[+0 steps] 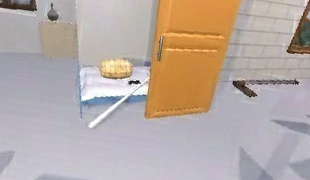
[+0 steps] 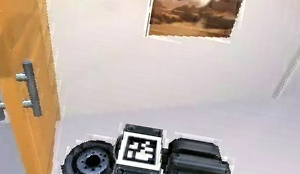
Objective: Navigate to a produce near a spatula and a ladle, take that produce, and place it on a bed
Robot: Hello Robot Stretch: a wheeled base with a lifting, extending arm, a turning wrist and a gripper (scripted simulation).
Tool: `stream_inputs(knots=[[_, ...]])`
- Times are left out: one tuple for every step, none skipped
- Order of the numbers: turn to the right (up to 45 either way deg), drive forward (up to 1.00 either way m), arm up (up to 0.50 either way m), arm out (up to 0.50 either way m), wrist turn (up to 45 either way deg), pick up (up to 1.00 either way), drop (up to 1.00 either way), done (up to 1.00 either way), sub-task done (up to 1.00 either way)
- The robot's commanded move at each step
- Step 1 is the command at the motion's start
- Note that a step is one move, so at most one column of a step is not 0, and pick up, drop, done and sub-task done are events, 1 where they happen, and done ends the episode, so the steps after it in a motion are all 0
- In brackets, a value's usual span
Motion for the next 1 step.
stream_inputs(knots=[[0.0, 0.5, 0.0, 0.0, 0.0, 0.0, 0.0, 0.0, 0.0]])
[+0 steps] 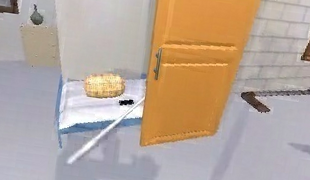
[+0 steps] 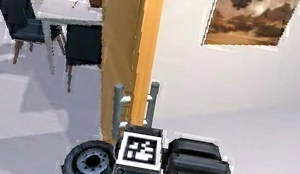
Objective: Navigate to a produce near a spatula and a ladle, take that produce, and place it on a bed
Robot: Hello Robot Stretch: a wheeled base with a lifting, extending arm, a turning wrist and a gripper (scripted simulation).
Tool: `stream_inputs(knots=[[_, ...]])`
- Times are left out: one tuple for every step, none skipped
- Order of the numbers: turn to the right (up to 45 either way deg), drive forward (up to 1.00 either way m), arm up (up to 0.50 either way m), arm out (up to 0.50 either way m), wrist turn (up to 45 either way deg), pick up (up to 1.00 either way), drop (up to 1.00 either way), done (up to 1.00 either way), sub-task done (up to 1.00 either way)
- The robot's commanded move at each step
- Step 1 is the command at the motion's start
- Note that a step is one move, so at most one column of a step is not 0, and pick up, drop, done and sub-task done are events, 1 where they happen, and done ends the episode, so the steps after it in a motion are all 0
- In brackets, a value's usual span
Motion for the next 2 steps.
stream_inputs(knots=[[18.0, 0.0, 0.0, 0.0, 0.0, 0.0, 0.0, 0.0, 0.0], [0.0, 0.5, 0.0, 0.0, 0.0, 0.0, 0.0, 0.0, 0.0]])
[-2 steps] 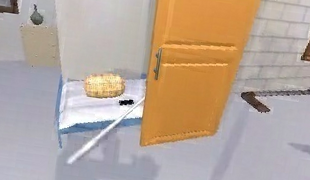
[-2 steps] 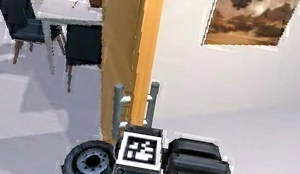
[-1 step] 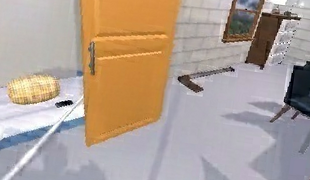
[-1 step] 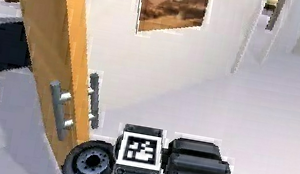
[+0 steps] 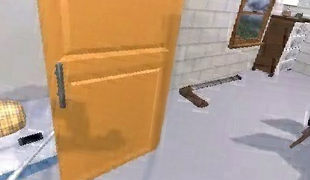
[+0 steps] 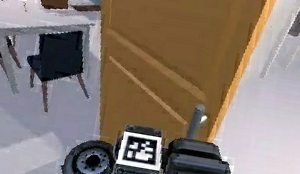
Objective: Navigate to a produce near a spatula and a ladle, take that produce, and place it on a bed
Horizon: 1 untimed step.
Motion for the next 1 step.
stream_inputs(knots=[[30.0, 0.0, 0.0, 0.0, 0.0, 0.0, 0.0, 0.0, 0.0]])
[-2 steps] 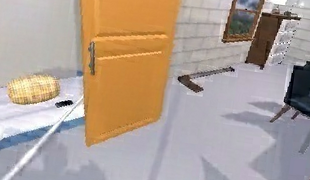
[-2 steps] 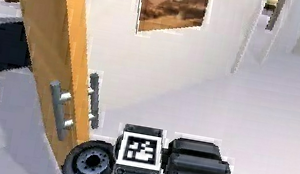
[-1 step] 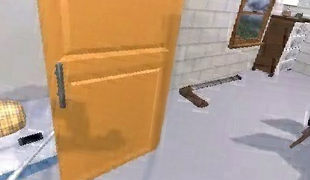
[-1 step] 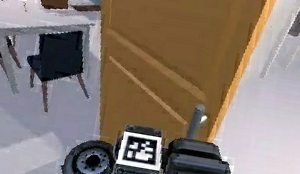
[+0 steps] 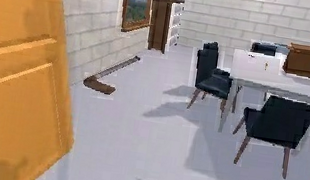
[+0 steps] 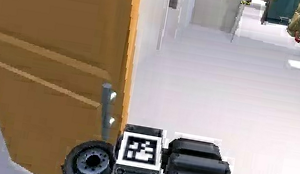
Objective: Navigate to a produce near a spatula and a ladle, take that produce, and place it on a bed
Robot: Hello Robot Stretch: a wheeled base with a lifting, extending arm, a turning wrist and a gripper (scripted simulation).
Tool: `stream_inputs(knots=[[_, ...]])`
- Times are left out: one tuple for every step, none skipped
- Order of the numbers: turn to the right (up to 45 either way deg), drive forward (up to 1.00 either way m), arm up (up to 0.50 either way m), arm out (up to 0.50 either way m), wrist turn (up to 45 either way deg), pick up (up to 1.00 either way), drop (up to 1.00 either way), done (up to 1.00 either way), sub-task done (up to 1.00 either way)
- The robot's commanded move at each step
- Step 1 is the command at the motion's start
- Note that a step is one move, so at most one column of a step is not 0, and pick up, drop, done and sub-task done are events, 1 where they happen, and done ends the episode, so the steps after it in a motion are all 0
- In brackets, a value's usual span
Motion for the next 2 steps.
stream_inputs(knots=[[3.0, 0.0, 0.0, 0.0, 0.0, 0.0, 0.0, 0.0, 0.0], [0.0, 1.0, 0.0, 0.0, 0.0, 0.0, 0.0, 0.0, 0.0]])
